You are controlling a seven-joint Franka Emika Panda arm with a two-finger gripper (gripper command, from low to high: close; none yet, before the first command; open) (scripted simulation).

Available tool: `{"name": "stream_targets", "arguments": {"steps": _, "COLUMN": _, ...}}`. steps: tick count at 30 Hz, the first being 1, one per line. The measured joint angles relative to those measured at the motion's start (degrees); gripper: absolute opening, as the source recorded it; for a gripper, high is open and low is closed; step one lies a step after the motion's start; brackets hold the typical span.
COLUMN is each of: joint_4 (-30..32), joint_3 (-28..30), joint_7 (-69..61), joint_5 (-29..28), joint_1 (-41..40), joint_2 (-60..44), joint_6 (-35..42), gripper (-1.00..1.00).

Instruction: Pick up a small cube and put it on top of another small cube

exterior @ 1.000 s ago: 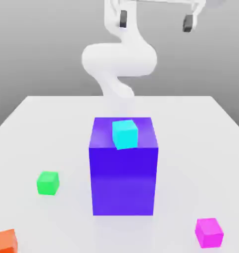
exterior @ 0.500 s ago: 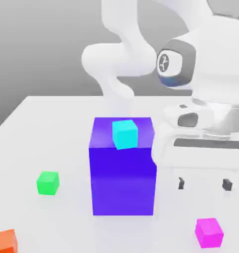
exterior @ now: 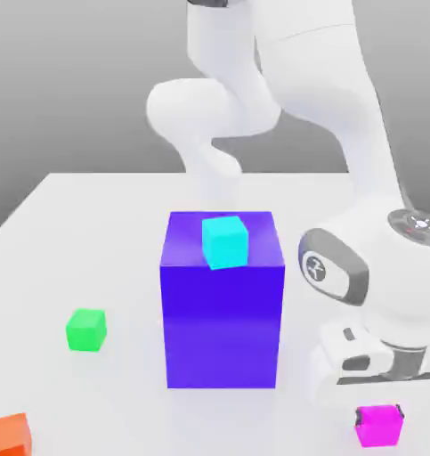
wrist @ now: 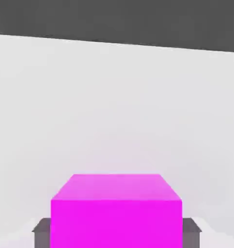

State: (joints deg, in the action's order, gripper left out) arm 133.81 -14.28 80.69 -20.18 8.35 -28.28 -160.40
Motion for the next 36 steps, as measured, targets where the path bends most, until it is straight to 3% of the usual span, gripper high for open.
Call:
{"name": "stream_targets", "arguments": {"steps": 6, "joint_4": 1.85, "joint_3": -4.18, "joint_7": -3.64, "joint_5": 4.9, "joint_1": -3.15, "joint_2": 7.37, "joint_6": 5.45, "gripper": -1.0}}
{"name": "stream_targets", "arguments": {"steps": 10, "joint_4": 1.33, "joint_3": -4.93, "joint_7": -5.89, "joint_5": 8.63, "joint_1": -6.45, "joint_2": 12.34, "joint_6": 5.17, "gripper": -1.0}}
{"name": "stream_targets", "arguments": {"steps": 17, "joint_4": 10.04, "joint_3": 4.79, "joint_7": 4.31, "joint_5": 12.99, "joint_1": -15.39, "joint_2": 21.44, "joint_6": 5.36, "gripper": -1.0}}
{"name": "stream_targets", "arguments": {"steps": 23, "joint_4": 19.33, "joint_3": 12.36, "joint_7": 17.63, "joint_5": 14.11, "joint_1": -31.16, "joint_2": 30.58, "joint_6": 5.56, "gripper": -1.0}}
{"name": "stream_targets", "arguments": {"steps": 29, "joint_4": 29.54, "joint_3": 18.5, "joint_7": 29.49, "joint_5": 16.59, "joint_1": -40.62, "joint_2": 39.02, "joint_6": 6.14, "gripper": -1.0}}
{"name": "stream_targets", "arguments": {"steps": 36, "joint_4": 31.04, "joint_3": 19.62, "joint_7": 29.38, "joint_5": 20.19, "joint_1": -41.5, "joint_2": 27.79, "joint_6": -5.08, "gripper": -1.0}}
